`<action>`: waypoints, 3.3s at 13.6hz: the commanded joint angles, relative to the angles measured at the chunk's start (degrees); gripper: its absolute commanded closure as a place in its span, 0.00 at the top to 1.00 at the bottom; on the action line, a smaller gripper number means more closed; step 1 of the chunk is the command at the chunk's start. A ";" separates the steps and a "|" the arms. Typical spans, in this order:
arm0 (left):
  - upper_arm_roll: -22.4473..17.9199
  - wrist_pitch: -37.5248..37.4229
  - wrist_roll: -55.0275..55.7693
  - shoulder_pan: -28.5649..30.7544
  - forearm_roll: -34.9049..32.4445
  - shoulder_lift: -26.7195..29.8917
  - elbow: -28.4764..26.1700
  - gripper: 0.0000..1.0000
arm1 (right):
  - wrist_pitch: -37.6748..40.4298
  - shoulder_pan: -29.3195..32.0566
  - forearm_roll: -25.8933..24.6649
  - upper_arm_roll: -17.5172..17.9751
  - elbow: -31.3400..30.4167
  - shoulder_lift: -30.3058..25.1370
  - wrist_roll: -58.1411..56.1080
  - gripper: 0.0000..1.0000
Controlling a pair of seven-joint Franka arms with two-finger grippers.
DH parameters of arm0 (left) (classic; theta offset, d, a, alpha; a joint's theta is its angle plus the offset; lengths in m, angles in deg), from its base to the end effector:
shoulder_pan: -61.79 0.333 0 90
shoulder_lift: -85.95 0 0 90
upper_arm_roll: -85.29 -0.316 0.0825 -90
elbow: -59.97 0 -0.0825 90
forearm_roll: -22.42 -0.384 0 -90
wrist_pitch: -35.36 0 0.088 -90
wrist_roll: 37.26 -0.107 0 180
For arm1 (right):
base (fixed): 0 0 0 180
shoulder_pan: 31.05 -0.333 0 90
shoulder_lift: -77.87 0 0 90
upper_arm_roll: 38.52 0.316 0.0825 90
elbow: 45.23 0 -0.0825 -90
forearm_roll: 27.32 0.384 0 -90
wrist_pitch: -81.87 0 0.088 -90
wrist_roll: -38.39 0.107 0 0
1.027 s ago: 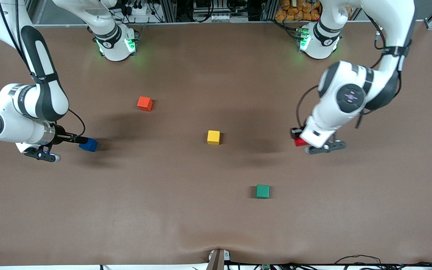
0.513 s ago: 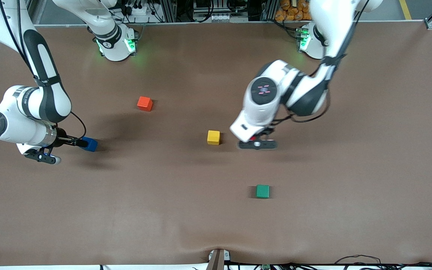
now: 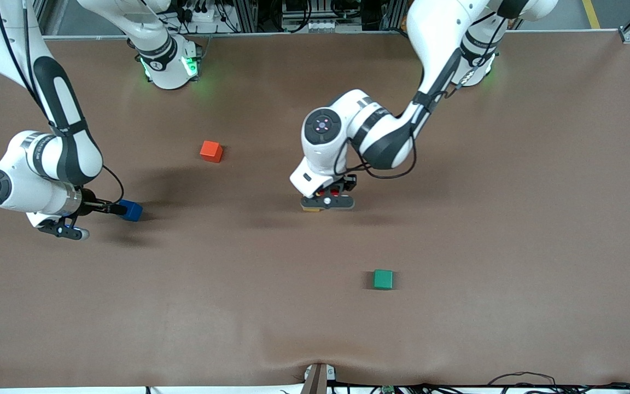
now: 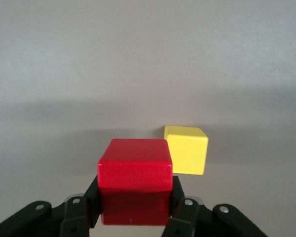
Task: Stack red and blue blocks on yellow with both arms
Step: 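Carry the red cube over the yellow cube with the left gripper, then lower the red cube onto the yellow cube while the right gripper lifts blue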
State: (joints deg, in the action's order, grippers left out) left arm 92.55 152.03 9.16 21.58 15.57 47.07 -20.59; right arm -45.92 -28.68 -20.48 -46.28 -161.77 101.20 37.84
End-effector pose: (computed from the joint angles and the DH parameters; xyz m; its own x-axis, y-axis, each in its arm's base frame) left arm 0.5047 -0.5143 0.3019 0.9988 -0.0479 -0.0114 -0.0484 -0.9977 -0.0483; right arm 0.5674 -0.0969 0.2290 0.9504 -0.2346 -0.2044 -0.2448 -0.9692 -0.0258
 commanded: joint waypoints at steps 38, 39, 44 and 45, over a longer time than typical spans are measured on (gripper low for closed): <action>-3.66 5.15 1.22 -6.38 -1.24 -8.05 5.68 0.00 | -0.54 -1.22 4.24 0.63 0.61 2.69 -4.82 0.17; -3.66 5.15 1.22 -6.38 -1.24 -8.14 5.68 0.00 | -0.19 -1.22 4.24 0.63 0.79 2.69 -4.73 0.17; -3.74 5.15 1.22 -6.38 -1.24 -8.49 5.68 0.00 | 2.28 -1.22 4.24 0.54 2.46 2.69 -4.64 0.17; -3.74 5.15 1.22 -6.38 -1.24 -8.49 5.68 0.00 | 2.28 -1.31 4.24 0.54 2.46 2.69 -4.55 0.17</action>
State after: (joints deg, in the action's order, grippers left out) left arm 89.53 157.13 9.16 15.98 15.56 39.97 -16.70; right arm -44.78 -30.48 -17.29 -45.88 -160.24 103.95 34.39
